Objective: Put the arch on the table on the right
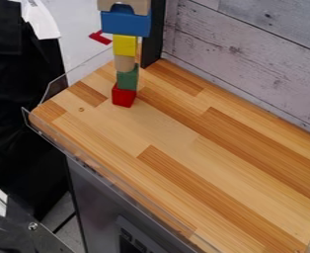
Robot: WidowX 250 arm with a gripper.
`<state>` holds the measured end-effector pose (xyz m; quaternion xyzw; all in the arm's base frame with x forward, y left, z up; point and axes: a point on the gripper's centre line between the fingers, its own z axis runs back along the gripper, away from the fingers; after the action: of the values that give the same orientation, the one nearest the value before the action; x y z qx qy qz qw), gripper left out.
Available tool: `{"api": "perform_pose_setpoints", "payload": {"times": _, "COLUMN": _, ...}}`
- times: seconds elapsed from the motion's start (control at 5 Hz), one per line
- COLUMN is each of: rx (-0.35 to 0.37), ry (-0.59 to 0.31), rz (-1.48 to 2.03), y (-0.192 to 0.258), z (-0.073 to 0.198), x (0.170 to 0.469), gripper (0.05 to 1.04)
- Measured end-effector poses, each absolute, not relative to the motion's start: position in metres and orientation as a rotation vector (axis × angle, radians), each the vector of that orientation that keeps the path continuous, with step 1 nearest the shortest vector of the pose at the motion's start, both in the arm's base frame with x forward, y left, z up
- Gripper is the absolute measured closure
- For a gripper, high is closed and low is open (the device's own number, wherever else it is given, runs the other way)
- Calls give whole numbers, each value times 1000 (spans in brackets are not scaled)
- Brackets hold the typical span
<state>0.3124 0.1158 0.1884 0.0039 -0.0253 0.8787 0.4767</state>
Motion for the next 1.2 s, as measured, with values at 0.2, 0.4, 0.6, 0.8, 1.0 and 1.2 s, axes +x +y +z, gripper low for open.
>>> {"api": "perform_pose_setpoints", "payload": {"times": 0.2, "rx": 17, "ry": -48, "rz": 2132, "y": 111, "z": 187, "x": 312, "gripper": 83}}
{"api": "perform_pose_setpoints", "payload": {"times": 0.4, "rx": 37, "ry": -24, "rz": 2125, "y": 109, "z": 179, "x": 312, "gripper": 83}}
{"api": "perform_pose_setpoints", "payload": {"times": 0.6, "rx": 39, "ry": -18, "rz": 2124, "y": 109, "z": 178, "x": 312, "gripper": 83}}
{"api": "perform_pose_setpoints", "payload": {"times": 0.8, "rx": 48, "ry": -4, "rz": 2119, "y": 105, "z": 174, "x": 311, "gripper": 83}}
{"api": "perform_pose_setpoints", "payload": {"times": 1.0, "rx": 55, "ry": 10, "rz": 2113, "y": 103, "z": 166, "x": 315, "gripper": 83}}
{"api": "perform_pose_setpoints", "payload": {"times": 1.2, "rx": 45, "ry": 21, "rz": 2110, "y": 102, "z": 159, "x": 319, "gripper": 121}}
